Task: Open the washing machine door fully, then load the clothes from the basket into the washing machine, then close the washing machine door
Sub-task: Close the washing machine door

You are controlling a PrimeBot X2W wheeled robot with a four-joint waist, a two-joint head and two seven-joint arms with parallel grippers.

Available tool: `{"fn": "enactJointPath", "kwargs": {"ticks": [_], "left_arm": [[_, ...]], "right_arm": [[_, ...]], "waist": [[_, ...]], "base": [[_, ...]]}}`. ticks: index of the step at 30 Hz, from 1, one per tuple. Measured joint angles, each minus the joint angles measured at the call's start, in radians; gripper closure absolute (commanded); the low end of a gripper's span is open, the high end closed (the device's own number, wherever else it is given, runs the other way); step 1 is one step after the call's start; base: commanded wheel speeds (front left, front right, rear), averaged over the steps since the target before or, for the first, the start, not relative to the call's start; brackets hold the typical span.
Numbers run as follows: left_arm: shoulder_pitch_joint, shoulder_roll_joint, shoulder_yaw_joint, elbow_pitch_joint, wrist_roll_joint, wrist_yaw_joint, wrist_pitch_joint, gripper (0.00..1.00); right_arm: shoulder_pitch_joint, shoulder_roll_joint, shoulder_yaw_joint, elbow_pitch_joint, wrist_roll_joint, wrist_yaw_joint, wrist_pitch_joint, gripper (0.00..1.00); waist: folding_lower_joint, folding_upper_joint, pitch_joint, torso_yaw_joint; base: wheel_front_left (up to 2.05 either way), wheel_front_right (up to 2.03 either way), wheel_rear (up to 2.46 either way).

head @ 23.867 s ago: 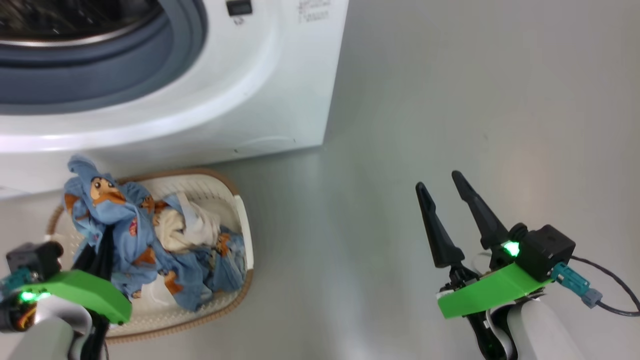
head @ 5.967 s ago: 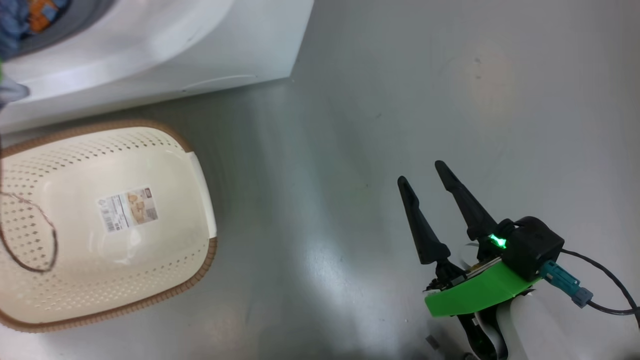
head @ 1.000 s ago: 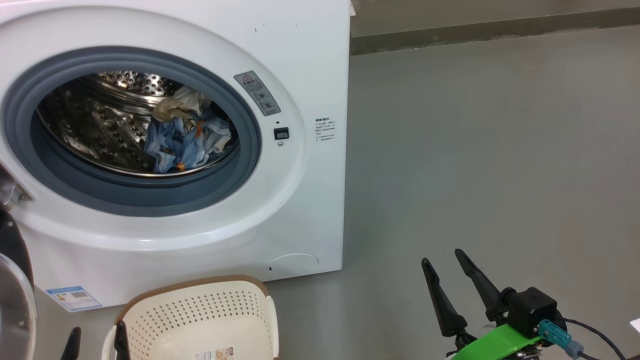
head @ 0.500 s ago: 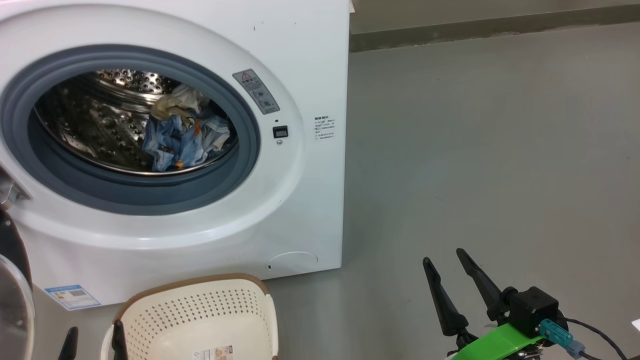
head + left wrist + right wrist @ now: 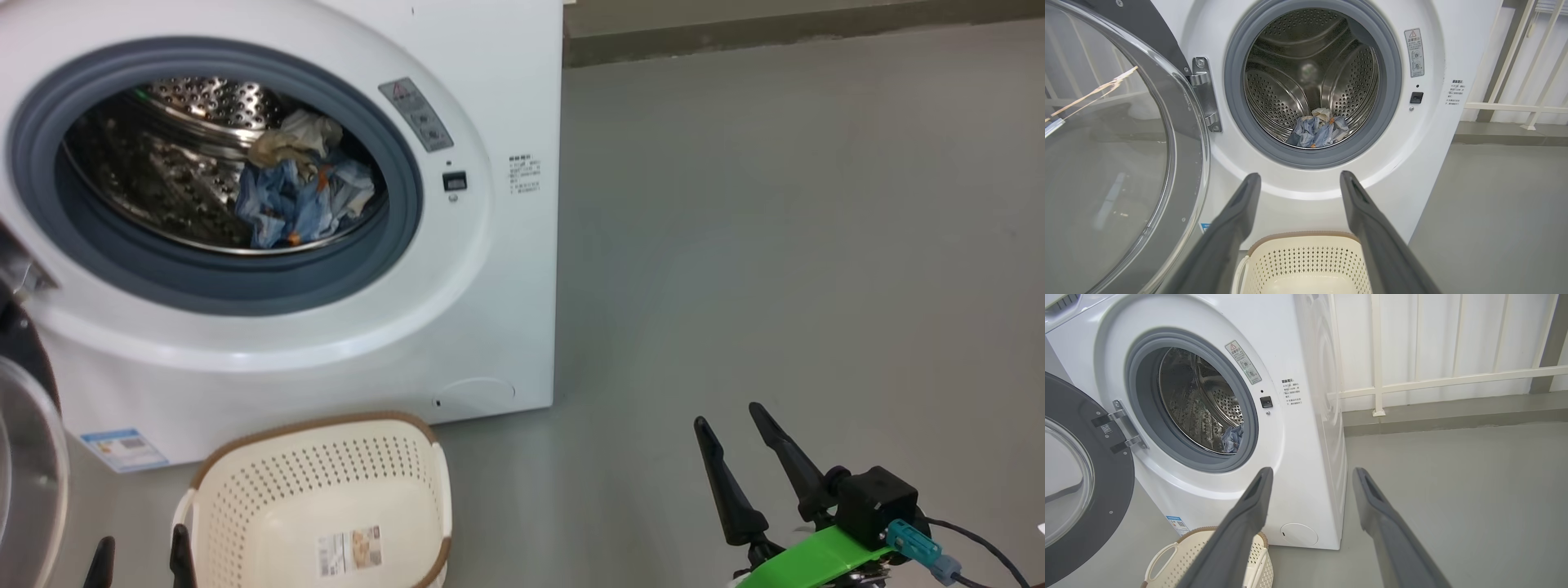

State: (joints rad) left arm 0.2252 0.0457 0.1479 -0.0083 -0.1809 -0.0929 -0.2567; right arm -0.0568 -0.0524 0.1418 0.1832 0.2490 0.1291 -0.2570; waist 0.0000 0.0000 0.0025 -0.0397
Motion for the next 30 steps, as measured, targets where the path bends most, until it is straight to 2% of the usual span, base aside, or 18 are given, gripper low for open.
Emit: {"fn": "enactJointPath", "kwargs": {"ticks": [13,30], "left_arm": [[-0.005,0.0,-0.004,0.006,0.0,-0.01,0.0,0.0],[-0.005,0.0,-0.028,0.01,-0.007,-0.008,0.0,0.0]], "right_arm": [[0.02,0.0,-0.011,-0.007,0.0,0.0,0.0,0.0],[0.02,0.001,-0.016,-0.007,-0.001,0.0,0.0,0.0]], "waist": [[0.0,0.0,0.001,0.01],[0.0,0.0,-0.02,0.046]], "base": [[-1.67,1.67,0.0],[-0.16,0.16,0.0]]}}
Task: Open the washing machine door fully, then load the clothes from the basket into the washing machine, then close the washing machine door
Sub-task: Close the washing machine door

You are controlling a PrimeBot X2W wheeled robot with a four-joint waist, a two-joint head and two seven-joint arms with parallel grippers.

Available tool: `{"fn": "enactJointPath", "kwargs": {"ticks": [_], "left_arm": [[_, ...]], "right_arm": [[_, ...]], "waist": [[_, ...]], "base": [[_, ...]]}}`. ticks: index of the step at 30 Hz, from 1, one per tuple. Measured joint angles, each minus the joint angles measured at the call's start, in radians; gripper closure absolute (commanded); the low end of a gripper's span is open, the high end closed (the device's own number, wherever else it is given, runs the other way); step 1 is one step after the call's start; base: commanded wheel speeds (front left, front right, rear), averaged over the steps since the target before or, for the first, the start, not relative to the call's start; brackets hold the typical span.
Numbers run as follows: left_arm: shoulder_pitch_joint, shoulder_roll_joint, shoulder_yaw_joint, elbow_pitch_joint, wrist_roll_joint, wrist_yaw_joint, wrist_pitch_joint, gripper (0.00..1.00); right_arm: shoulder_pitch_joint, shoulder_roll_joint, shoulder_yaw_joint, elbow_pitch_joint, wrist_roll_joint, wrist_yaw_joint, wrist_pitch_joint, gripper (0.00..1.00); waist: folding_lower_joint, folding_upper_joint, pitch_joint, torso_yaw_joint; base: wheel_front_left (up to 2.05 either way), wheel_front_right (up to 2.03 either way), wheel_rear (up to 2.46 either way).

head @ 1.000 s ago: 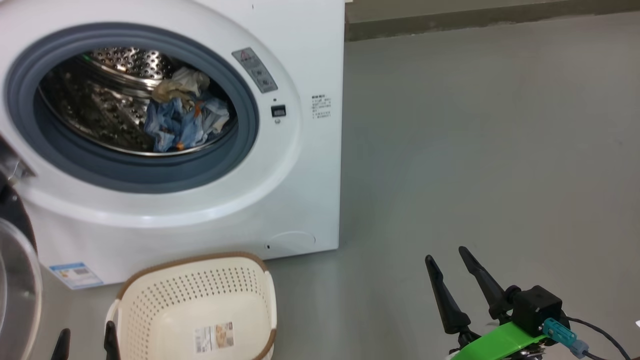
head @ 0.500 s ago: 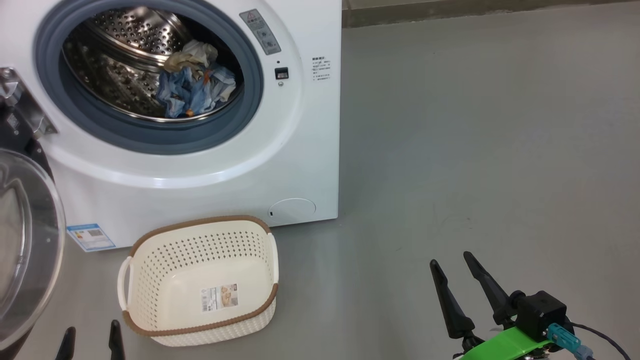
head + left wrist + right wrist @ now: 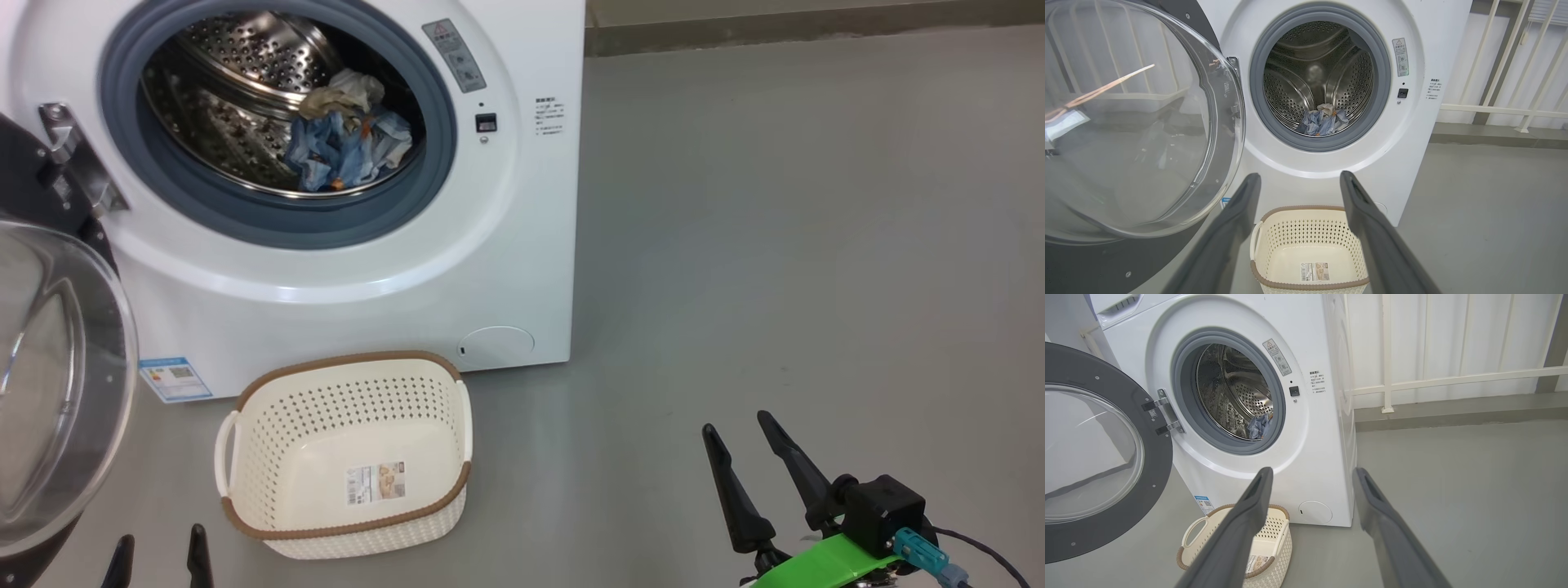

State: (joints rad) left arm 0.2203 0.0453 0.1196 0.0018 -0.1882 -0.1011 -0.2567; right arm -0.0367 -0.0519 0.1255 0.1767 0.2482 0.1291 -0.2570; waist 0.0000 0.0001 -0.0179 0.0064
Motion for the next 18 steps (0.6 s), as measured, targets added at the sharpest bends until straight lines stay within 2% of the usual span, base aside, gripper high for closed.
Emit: {"fn": "enactJointPath", "kwargs": {"ticks": [14,18], "left_arm": [[0.003,0.0,0.007,0.017,-0.028,0.01,0.0,0.0],[0.015,0.0,0.01,0.026,-0.034,0.018,0.0,0.0]], "right_arm": [[0.003,0.0,0.0,0.001,-0.002,0.0,0.0,0.0],[0.003,0.0,0.002,0.003,-0.002,0.0,0.0,0.0]], "waist": [[0.0,0.0,-0.011,0.103],[0.0,0.0,-0.014,0.16]], "base": [[0.0,0.0,0.0],[0.0,0.0,0.0]]}}
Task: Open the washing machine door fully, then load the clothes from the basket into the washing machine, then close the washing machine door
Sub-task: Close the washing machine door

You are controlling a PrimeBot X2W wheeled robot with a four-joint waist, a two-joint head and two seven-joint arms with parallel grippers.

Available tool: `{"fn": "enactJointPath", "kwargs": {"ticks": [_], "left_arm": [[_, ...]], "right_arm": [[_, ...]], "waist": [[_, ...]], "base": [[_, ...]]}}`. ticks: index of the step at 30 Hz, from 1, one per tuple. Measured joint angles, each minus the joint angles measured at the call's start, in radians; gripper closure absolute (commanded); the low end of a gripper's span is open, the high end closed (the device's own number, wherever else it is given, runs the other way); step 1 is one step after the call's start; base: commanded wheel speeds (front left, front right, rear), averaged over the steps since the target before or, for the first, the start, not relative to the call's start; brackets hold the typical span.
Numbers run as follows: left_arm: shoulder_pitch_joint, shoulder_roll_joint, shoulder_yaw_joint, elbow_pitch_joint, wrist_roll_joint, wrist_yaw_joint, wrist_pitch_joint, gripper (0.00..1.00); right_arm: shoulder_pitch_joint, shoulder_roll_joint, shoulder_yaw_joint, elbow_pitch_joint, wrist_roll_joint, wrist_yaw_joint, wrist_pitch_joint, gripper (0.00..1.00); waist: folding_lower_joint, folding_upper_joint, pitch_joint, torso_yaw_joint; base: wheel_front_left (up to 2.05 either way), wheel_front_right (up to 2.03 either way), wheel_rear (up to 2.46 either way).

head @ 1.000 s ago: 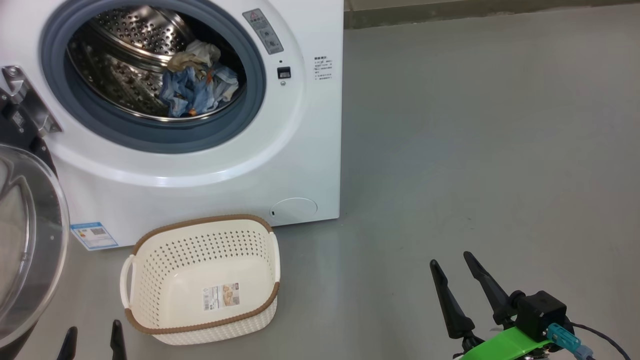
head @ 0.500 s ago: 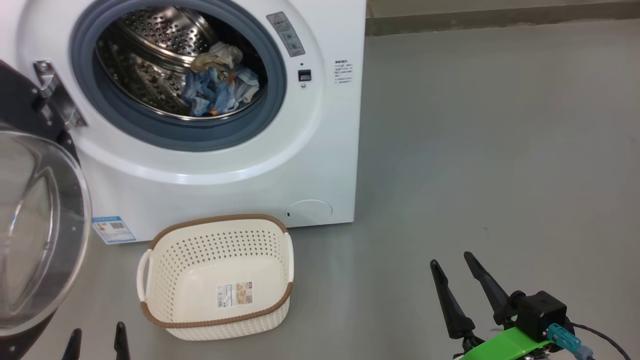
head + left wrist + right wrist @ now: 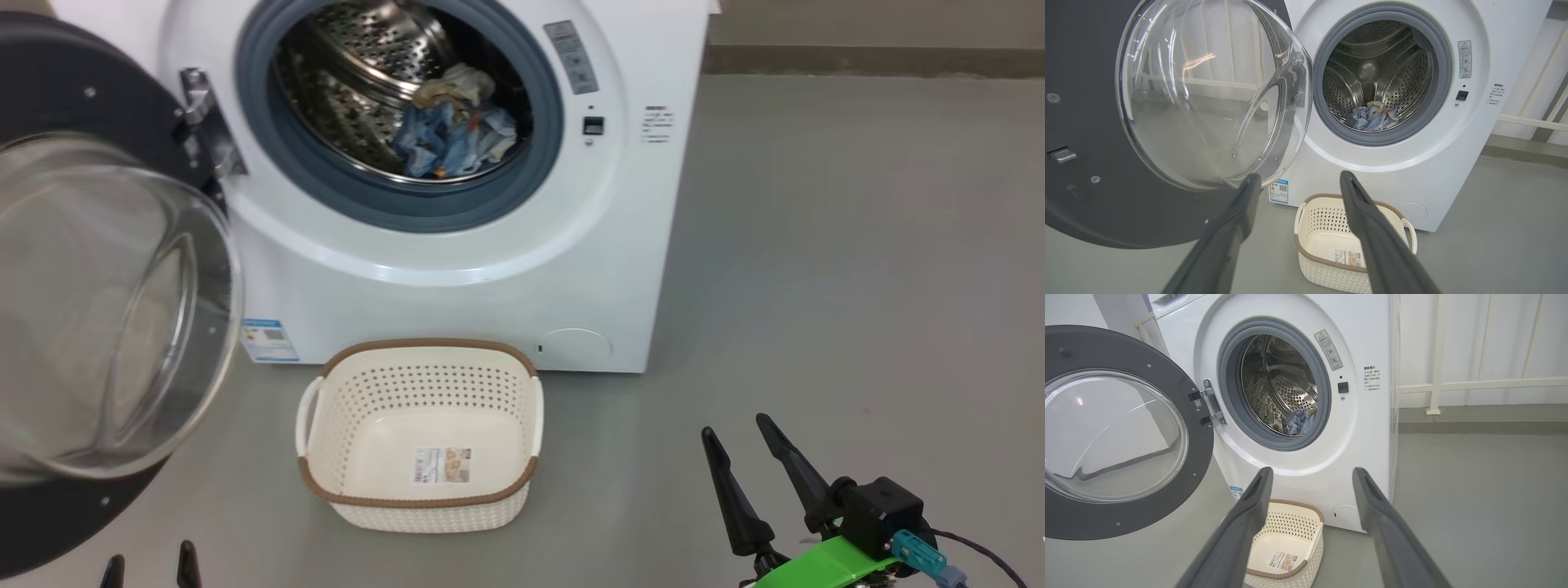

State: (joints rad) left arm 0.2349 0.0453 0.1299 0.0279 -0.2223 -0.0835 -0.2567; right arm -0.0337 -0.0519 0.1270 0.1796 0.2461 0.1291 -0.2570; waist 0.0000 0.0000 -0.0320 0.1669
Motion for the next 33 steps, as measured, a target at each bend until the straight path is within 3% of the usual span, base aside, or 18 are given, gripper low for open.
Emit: {"fn": "enactJointPath", "kwargs": {"ticks": [23,33], "left_arm": [[0.007,0.0,0.033,0.058,-0.012,0.038,0.0,0.0],[0.008,0.0,0.047,0.042,-0.036,0.067,0.0,0.0]], "right_arm": [[0.015,0.0,0.013,0.009,0.01,0.0,0.0,0.0],[-0.003,0.001,0.043,0.032,0.009,0.0,0.0,0.0]], "waist": [[0.0,0.0,-0.017,0.295],[0.0,0.0,0.003,0.34]], "base": [[0.0,0.0,0.0],[0.0,0.0,0.0]]}}
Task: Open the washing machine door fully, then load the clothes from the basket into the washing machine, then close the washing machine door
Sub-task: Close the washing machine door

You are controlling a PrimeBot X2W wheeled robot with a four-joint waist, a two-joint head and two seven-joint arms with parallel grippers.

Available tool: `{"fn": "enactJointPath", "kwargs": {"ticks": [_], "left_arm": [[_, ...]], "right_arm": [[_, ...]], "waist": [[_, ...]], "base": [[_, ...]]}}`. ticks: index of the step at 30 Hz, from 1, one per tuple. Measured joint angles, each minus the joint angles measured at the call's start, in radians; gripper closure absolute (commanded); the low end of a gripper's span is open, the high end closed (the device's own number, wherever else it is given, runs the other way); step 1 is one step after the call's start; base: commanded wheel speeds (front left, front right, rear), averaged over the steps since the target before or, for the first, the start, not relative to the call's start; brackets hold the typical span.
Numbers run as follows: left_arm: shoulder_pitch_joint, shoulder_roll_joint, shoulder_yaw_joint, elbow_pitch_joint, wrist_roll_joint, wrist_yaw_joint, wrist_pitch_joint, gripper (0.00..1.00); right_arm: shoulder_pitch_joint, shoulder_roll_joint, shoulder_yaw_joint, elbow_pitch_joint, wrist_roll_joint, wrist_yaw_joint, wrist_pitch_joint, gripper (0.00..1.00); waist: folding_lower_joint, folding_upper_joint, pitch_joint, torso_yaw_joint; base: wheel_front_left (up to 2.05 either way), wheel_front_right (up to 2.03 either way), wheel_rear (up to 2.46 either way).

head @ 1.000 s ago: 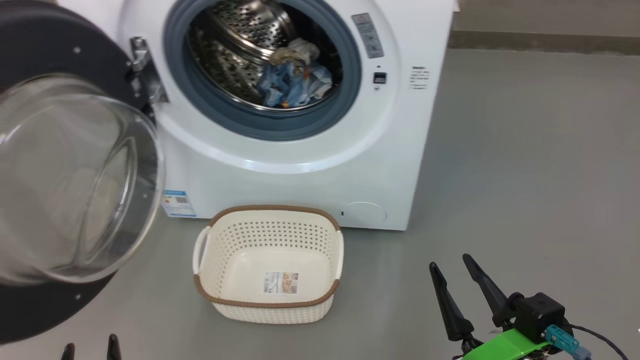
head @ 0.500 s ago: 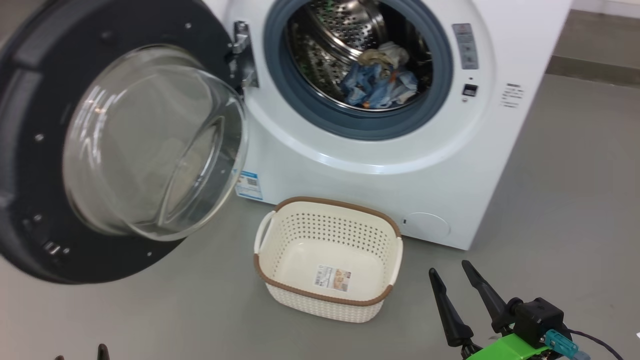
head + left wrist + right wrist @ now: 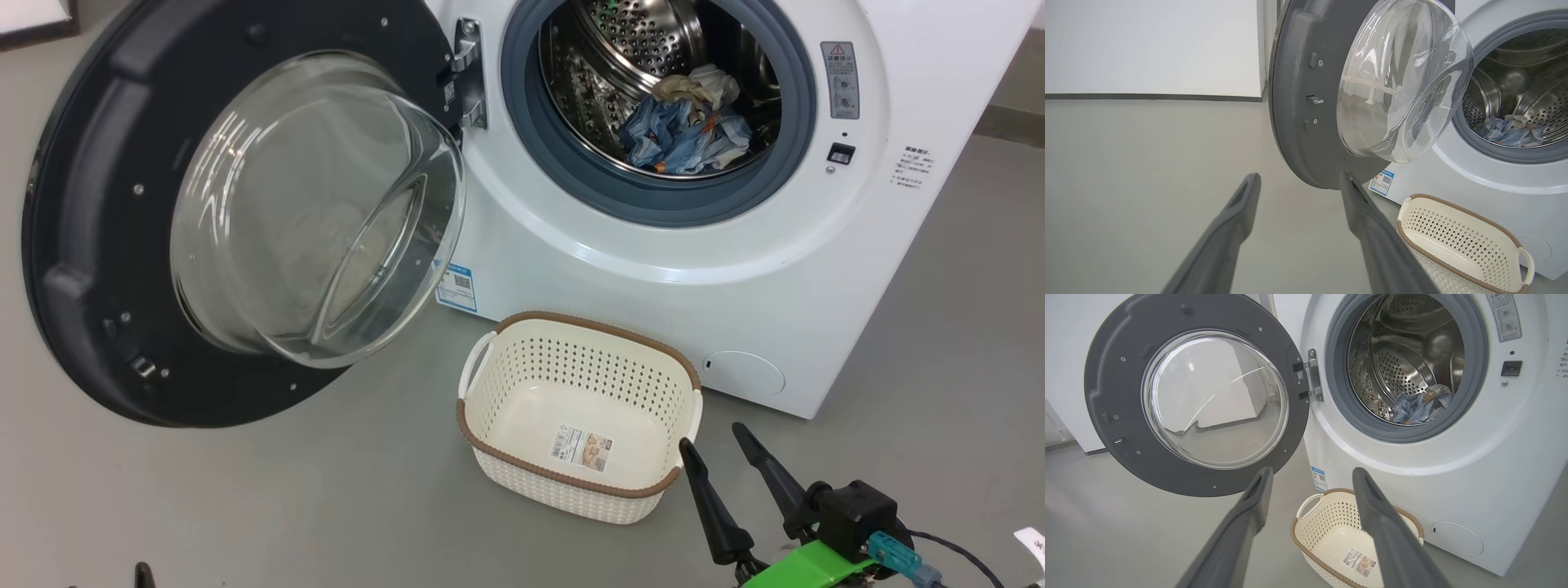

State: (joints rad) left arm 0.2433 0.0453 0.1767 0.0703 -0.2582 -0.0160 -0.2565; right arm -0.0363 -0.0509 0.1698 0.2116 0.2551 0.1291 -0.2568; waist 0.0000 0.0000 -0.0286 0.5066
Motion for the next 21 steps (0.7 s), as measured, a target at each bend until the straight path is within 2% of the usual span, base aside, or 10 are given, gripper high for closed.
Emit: {"fn": "enactJointPath", "kwargs": {"ticks": [15,16,17,21], "left_arm": [[0.021,0.0,-0.002,-0.021,-0.021,0.022,0.0,0.02],[0.021,0.0,-0.003,-0.021,-0.025,0.022,0.0,0.62],[0.021,0.0,-0.004,-0.021,-0.028,0.022,0.0,1.0],[0.023,0.0,-0.005,-0.021,-0.038,0.011,0.0,1.0]], "right_arm": [[-0.018,0.0,0.009,0.017,-0.007,0.0,0.0,0.0],[-0.021,0.0,0.009,0.017,-0.007,0.0,0.0,0.0],[-0.024,0.0,0.009,0.017,-0.007,0.0,0.0,0.0],[-0.024,0.0,0.009,0.017,-0.007,0.0,0.0,0.0]], "waist": [[0.0,0.0,0.006,0.001],[0.0,0.0,0.007,0.001],[0.0,0.0,0.007,0.001],[0.0,0.0,0.007,-0.001]], "base": [[0.0,0.0,0.0],[0.0,0.0,0.0],[0.0,0.0,0.0],[0.0,0.0,0.0]]}}
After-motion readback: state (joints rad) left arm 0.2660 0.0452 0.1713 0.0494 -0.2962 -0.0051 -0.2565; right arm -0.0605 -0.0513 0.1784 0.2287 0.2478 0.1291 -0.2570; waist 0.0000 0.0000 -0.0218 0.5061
